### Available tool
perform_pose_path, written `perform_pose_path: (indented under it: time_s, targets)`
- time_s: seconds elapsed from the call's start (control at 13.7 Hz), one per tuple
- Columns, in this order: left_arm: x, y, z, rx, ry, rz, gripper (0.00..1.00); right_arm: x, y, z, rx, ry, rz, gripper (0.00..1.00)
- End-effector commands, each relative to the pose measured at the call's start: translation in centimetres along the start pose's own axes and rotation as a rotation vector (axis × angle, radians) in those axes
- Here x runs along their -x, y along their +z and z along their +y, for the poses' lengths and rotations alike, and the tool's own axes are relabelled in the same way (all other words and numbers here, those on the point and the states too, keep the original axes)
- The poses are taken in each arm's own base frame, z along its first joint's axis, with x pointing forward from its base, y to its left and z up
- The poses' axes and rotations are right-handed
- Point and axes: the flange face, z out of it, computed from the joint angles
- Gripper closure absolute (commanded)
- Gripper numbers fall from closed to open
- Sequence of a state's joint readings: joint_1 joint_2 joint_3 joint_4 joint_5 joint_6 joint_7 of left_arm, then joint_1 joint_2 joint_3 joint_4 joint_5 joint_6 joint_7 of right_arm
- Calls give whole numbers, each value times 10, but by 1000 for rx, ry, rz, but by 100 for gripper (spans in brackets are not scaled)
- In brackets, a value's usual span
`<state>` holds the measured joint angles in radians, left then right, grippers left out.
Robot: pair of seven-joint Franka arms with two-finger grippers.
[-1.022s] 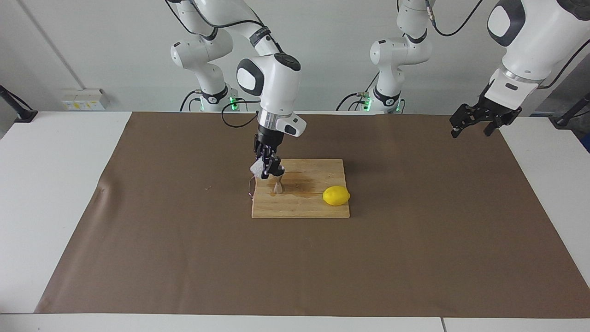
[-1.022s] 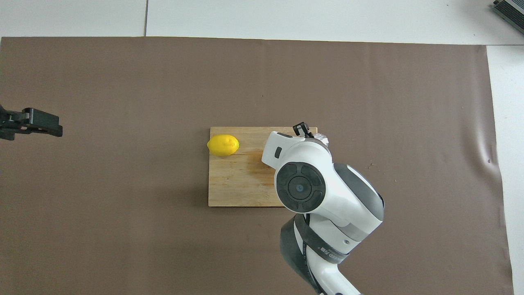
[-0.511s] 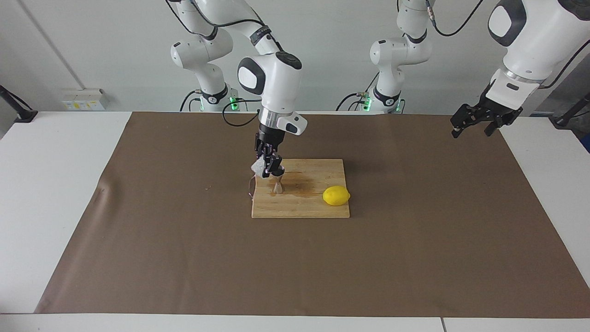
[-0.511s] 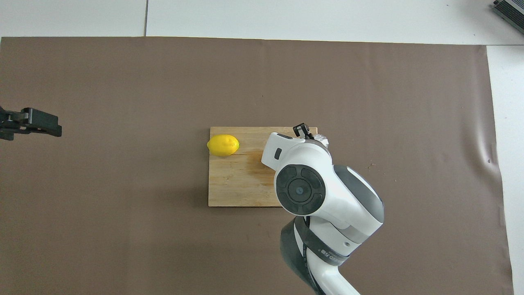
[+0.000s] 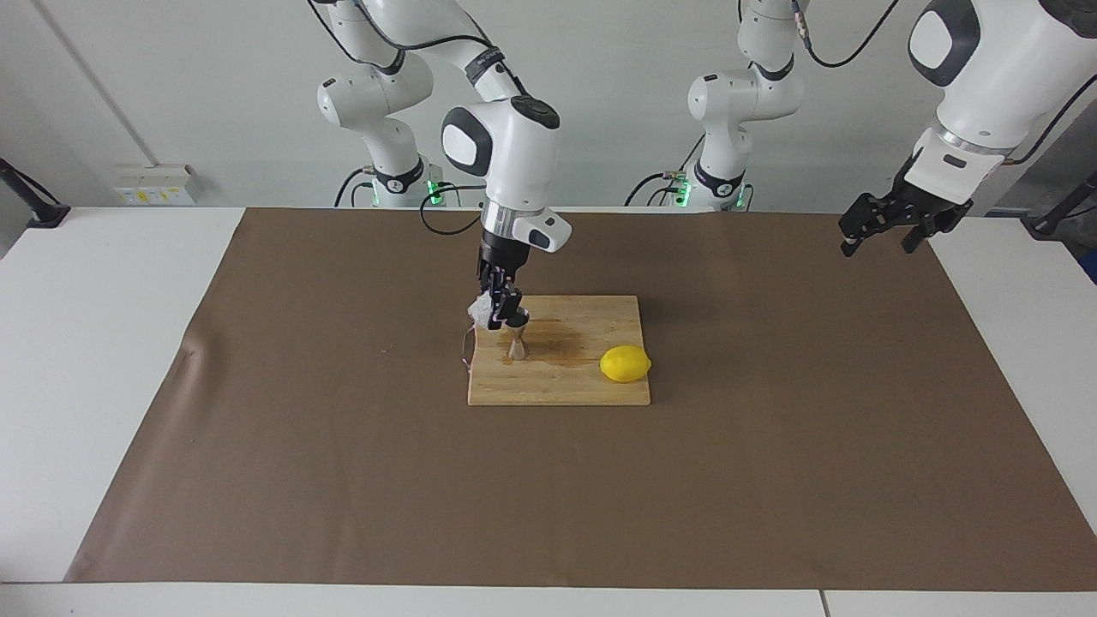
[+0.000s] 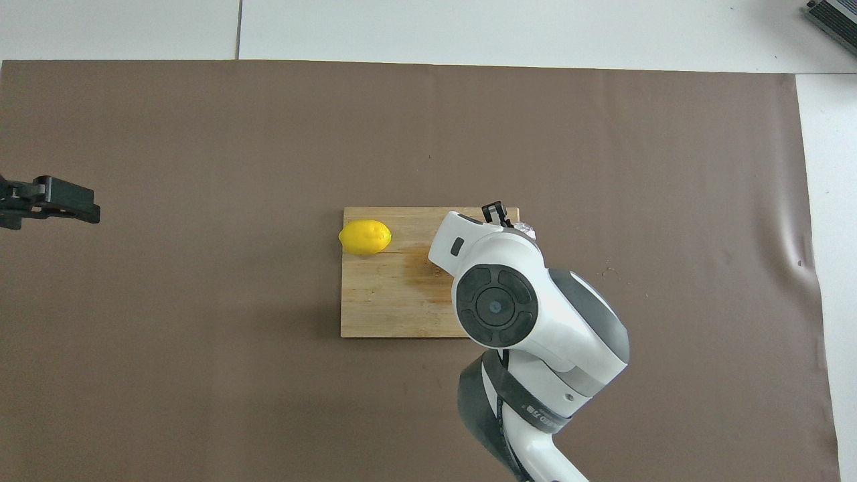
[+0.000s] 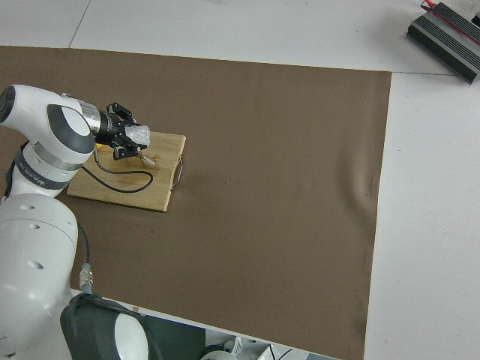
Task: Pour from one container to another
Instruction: 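Tilt the white cup with the right gripper over the steel cup, then tilt the white cup upright and carry it back beside the board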
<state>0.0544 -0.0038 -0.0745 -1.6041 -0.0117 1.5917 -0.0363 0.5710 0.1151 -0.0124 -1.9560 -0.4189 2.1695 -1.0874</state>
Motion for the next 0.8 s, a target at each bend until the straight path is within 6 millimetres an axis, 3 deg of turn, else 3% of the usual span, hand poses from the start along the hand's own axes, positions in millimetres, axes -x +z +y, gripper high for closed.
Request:
perform_pose_path:
  time_s: [0.0, 0.29, 0.73]
  targets:
    - [9, -1, -3, -22, 1, -1, 0, 6, -5, 3, -4, 65, 63, 100]
    - [9, -1, -2, -22, 3, -1, 0, 14, 1, 4, -45, 132, 123, 100]
    - [9, -1, -3, -22, 1, -1, 0, 46, 14, 9, -117, 251, 243, 100]
